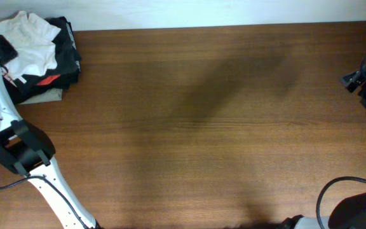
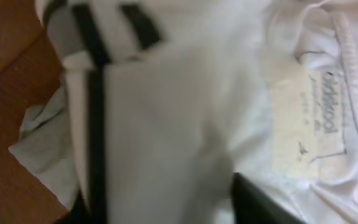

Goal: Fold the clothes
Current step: 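Lower the white shirt onto the stack and open the left gripper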

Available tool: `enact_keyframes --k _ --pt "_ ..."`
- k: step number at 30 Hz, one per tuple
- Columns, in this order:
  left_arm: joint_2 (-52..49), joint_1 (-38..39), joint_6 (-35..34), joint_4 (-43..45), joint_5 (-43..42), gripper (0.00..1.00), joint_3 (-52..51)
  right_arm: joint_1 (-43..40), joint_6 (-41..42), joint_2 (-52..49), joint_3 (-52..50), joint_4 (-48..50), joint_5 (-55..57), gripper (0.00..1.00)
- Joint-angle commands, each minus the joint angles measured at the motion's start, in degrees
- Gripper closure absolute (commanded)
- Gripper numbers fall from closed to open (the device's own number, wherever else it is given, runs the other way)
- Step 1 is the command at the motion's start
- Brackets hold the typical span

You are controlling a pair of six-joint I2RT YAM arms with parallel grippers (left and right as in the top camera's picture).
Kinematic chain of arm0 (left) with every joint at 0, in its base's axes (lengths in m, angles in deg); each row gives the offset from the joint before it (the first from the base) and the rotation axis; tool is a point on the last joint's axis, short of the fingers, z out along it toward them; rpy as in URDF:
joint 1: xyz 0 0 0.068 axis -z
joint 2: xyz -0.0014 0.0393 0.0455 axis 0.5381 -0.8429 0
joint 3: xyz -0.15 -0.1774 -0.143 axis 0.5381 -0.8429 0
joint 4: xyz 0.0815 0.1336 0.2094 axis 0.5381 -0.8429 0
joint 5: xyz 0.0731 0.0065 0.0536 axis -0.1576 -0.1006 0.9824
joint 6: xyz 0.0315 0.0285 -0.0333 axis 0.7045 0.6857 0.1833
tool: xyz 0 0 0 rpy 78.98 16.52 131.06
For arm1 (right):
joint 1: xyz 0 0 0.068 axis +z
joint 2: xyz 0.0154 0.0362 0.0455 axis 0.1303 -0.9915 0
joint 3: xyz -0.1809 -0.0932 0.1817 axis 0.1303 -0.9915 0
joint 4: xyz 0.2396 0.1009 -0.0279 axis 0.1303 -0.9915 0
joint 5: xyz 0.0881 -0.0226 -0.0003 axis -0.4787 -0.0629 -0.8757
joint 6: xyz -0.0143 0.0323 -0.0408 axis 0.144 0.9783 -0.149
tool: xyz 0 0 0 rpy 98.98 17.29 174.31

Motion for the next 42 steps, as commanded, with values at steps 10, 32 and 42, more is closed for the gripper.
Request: enact_keyframes --k 10,32,42 --pt "9.1 0.1 -3.1 -1.0 1.0 0.68 3.0 -0.1 -0.4 -0.1 0.7 0.0 0.3 0.01" --pt "-11.1 8.8 -2.6 11.5 0.6 0.99 2.8 -0.1 -0.4 -0.1 0.7 0.0 0.3 0.01" --pt "1.6 5.9 -2.6 10.8 5.6 1.00 2.8 -0.1 -0.4 -0.1 0.7 0.0 0.3 0.01"
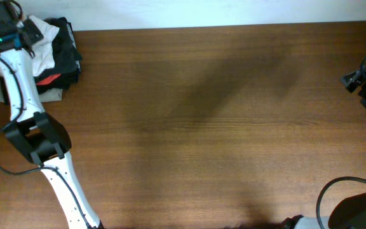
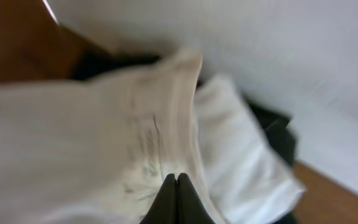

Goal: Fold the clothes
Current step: 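Lower the white shirt onto the stack and open the left gripper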

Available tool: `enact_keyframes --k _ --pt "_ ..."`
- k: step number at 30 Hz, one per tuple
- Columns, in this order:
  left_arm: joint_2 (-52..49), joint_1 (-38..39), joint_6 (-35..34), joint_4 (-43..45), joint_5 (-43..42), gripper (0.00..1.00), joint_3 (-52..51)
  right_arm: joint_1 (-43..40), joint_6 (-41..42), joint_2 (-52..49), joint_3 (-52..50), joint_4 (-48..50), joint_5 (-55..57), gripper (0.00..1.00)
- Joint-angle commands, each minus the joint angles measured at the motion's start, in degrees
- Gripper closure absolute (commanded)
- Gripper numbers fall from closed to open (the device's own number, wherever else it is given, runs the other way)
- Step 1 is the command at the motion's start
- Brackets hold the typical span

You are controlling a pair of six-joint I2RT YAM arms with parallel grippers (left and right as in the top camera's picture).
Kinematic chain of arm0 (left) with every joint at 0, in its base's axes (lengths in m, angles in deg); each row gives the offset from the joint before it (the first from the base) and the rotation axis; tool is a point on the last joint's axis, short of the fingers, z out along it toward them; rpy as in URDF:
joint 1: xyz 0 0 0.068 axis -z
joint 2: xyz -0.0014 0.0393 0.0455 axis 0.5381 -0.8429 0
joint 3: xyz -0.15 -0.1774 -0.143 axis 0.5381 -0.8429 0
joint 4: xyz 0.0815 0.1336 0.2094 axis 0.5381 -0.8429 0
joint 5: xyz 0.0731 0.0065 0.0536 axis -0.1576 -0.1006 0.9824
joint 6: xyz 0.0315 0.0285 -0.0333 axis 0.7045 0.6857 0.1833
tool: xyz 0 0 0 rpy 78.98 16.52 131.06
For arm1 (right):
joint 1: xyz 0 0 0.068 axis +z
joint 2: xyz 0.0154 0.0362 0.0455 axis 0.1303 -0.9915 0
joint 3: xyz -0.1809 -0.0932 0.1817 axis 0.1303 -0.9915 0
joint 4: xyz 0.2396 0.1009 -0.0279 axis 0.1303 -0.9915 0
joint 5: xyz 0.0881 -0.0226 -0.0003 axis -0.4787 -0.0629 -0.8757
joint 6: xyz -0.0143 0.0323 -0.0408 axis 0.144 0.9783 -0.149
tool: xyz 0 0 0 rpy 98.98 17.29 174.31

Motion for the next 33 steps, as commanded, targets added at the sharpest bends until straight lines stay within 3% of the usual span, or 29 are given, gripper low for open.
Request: enact_keyframes --k 1,5,16,27,33 --pt "5.0 -2.7 0.1 -1.1 2.0 0.99 0.1 -0.1 -0.4 -0.1 0.7 0.0 0.3 0.01" --pt "2.9 -4.7 0.1 -1.7 6.3 0.99 -0.3 -0.1 -0.4 -0.1 0.7 0.0 0.3 0.01" --pt "-7.1 -6.3 0.1 -3.4 6.2 1.00 -0.3 -0.1 -0.4 -0.1 0.7 0.0 0.3 0.01" --pt "5.2 -3.1 0.1 -0.8 6.2 1.00 -0.3 -0.1 -0.4 -0.1 0.7 0.0 0.3 0.01" --pt "2.8 0.4 0.1 0.0 6.2 1.00 -0.3 -0.1 -0.4 -0.1 0.7 0.0 0.3 0.01"
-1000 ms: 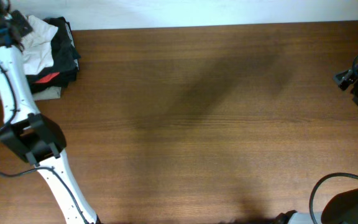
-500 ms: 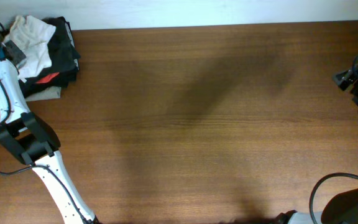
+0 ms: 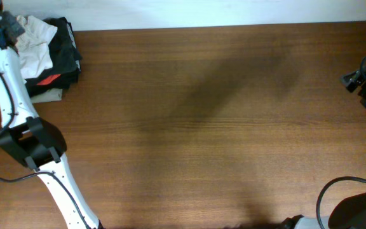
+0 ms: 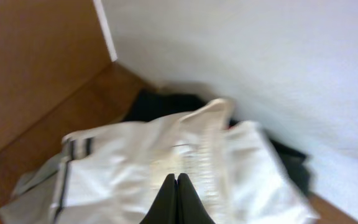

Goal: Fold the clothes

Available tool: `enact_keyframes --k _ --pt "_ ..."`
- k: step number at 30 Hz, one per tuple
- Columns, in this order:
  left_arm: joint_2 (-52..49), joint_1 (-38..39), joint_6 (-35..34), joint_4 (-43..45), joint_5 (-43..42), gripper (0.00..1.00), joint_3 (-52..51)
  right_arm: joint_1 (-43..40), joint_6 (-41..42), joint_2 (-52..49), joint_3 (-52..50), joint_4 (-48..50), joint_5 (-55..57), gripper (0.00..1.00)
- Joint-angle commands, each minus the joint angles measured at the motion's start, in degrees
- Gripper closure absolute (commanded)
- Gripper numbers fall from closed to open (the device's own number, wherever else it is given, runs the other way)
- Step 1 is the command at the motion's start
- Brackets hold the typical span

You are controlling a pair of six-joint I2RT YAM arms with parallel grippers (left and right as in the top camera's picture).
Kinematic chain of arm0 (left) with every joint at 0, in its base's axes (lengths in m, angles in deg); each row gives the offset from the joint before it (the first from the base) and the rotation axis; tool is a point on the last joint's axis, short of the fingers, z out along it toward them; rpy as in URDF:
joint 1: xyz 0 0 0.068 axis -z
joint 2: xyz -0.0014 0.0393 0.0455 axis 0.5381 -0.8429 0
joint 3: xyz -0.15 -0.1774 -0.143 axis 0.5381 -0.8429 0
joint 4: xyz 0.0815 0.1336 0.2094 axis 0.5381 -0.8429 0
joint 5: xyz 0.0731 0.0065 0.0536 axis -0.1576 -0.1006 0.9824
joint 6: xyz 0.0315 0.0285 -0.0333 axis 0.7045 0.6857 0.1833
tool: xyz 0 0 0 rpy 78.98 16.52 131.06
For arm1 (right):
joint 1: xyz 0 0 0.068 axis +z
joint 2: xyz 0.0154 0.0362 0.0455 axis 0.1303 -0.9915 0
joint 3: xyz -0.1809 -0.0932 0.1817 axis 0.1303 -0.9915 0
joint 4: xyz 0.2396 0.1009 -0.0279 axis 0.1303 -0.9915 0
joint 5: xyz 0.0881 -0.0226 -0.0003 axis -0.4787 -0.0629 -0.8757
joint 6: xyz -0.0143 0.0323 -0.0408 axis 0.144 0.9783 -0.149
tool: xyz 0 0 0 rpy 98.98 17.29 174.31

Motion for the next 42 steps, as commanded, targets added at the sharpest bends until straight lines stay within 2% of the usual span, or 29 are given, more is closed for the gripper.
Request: enact_keyframes --k 1,9,13,15,18,19,20,21,22,24,30,33,37,38,40,42 --pt "-2.8 1.7 0.1 0.0 -0.4 0.99 0.0 -0.1 -0.4 -0.1 0.7 0.0 0.3 0.01" --pt "-12.0 5.1 0.1 -0.7 -0.8 1.00 0.0 -0.1 -0.4 -0.1 0.7 0.0 0.3 0.01" --pt "-9.9 7.5 0.1 -0.9 -0.8 0.98 0.0 -0.1 -0.4 -0.1 0.7 0.0 0.3 0.01" --pt "-6.9 8.3 0.1 -1.0 -0.8 0.93 0.1 -0.1 -0.4 -0.1 0.7 0.0 0.3 0.01" --pt "-0.5 9.4 0.1 -2.1 -0.8 0.69 0.1 -0.1 -0.4 -0.1 0.7 0.0 0.3 0.01" --pt "3.4 10.0 0.1 -3.8 -0.9 0.56 0.0 -0.1 -0.4 -0.1 0.7 0.0 0.3 0.01" --pt "7.5 10.4 0.0 -7.2 -0.9 0.36 0.0 -0.1 -0.4 -0.1 0.7 0.0 0.3 0.01" --pt "9.5 10.7 0.1 -8.9 -0.9 0.30 0.0 -0.1 -0.4 -0.1 0.7 0.0 0.3 0.01" --pt "12.0 11.1 0.1 -11.2 -1.4 0.18 0.1 -0.1 -0.4 -0.1 0.7 0.0 0.3 0.01" --pt "15.6 11.5 0.1 -14.7 -3.6 0.01 0.0 -0.1 -0.4 -0.1 0.7 0.0 0.3 0.01" --pt "29.4 13.2 0.1 -36.4 -17.2 0.01 0.0 -0.1 -0.4 -0.1 0.7 0.0 0.3 0.01" --pt "32.8 13.3 0.1 -45.4 -17.4 0.01 0.0 -0.1 -0.4 -0.1 0.7 0.0 0.2 0.01" --pt "33.5 13.3 0.1 -52.2 -17.4 0.01 0.0 -0.1 -0.4 -0.1 0.7 0.2 0.2 0.01" --pt "33.5 13.3 0.1 -52.2 -17.4 0.01 -0.1 -0.1 0.8 -0.1 0.7 -1.2 -1.9 0.01" --pt "33.5 13.3 0.1 -52.2 -17.4 0.01 -0.1 -1.0 0.3 0.6 1.1 -5.9 -16.0 0.01" --pt "33.5 13.3 0.1 -52.2 -17.4 0.01 -0.1 -1.2 -7.2 1.8 1.1 -6.9 -30.2 0.01"
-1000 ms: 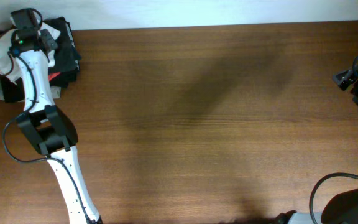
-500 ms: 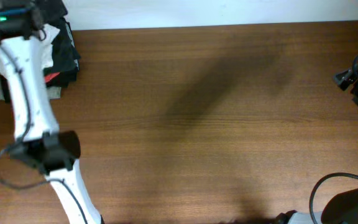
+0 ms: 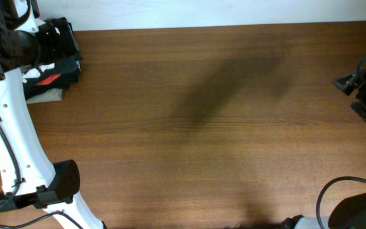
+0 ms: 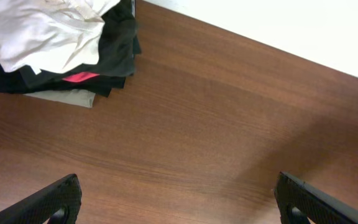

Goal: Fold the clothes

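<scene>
A pile of clothes [image 4: 61,56] lies at the table's far left corner by the wall. A crumpled white garment [image 4: 39,28] sits on top, over black pieces [image 4: 117,53] with a red patch [image 4: 79,76] and a grey-green one [image 4: 67,98] at the bottom. In the overhead view the pile [image 3: 54,63] is partly hidden under my left arm [image 3: 8,44]. My left gripper [image 4: 179,202] hangs high over bare wood to the right of the pile, open wide and holding nothing. My right gripper [image 3: 364,89] rests at the far right edge; its jaws are too small to read.
The brown wooden table [image 3: 202,127] stretches between the two arms. A white wall [image 4: 291,25] runs along its far edge. My left arm's white links [image 3: 8,140] stand along the left side.
My left gripper was shut, close over the white garment near the wall. Now it is open wide, higher and off to the right of the pile. The white garment lies on the pile.
First my left wrist camera was pressed close to the white garment and its label. Then the fingers were shut right at the white fabric, and stayed shut over the pile. Now they are open, away from the pile, with nothing between them.
</scene>
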Available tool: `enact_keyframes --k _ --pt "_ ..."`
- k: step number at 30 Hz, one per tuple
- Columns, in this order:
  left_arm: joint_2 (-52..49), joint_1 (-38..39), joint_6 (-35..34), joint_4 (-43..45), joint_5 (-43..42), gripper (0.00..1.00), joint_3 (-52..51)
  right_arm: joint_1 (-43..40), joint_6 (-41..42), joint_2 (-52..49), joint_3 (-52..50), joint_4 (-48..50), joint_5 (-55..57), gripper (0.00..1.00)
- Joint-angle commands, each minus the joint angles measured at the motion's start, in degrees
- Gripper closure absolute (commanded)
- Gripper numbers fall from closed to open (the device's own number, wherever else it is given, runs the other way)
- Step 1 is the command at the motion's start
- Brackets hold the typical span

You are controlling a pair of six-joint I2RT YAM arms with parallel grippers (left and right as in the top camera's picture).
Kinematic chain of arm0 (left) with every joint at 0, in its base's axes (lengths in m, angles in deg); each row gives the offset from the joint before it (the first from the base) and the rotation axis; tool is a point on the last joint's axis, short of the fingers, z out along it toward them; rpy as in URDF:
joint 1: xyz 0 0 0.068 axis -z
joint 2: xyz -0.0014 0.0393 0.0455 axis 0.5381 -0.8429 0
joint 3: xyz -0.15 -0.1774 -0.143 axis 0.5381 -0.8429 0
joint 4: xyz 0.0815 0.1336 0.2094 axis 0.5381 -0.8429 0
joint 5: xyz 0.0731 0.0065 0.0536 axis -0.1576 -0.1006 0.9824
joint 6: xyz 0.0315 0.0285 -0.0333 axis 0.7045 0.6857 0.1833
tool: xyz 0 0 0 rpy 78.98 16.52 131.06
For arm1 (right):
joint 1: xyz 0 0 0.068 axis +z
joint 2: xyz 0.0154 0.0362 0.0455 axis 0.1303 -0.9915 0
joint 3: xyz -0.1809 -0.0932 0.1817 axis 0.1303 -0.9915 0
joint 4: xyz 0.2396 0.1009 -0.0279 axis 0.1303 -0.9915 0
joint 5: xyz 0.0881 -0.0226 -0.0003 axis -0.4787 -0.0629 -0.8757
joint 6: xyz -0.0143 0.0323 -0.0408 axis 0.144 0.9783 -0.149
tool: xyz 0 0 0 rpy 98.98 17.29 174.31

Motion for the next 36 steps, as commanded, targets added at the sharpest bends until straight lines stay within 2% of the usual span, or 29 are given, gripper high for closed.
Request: enact_keyframes --k 1,8,15,19,24,27,30,36 --pt "0.7 0.0 0.1 0.0 -0.8 0.01 -0.2 -0.7 -8.6 3.2 0.9 -1.7 -24.5 0.01" --pt "0.7 0.0 0.1 0.0 -0.8 0.01 -0.2 -0.2 -10.9 23.3 0.9 -9.4 -23.8 0.01" --pt "0.7 0.0 0.1 0.0 -0.8 0.01 -0.2 -0.3 -10.9 40.3 0.9 -9.4 -23.8 0.01" --pt "0.7 0.0 0.1 0.0 -0.8 0.01 -0.2 -0.3 -12.6 44.7 0.9 -9.4 -11.8 0.01" --pt "0.7 0.0 0.1 0.0 -0.8 0.01 -0.2 4.1 -12.9 47.7 -0.3 -9.4 -10.4 0.01" --pt "0.7 0.0 0.1 0.0 -0.8 0.01 -0.2 13.3 -12.9 50.8 -6.1 -1.4 -5.7 0.02" --pt "0.7 0.0 0.1 0.0 -0.8 0.01 -0.2 22.8 -12.8 57.1 -18.1 10.4 1.1 0.01" --pt "0.7 0.0 0.1 0.0 -0.8 0.01 -0.2 37.2 -12.8 73.5 -51.6 42.4 11.7 0.01"
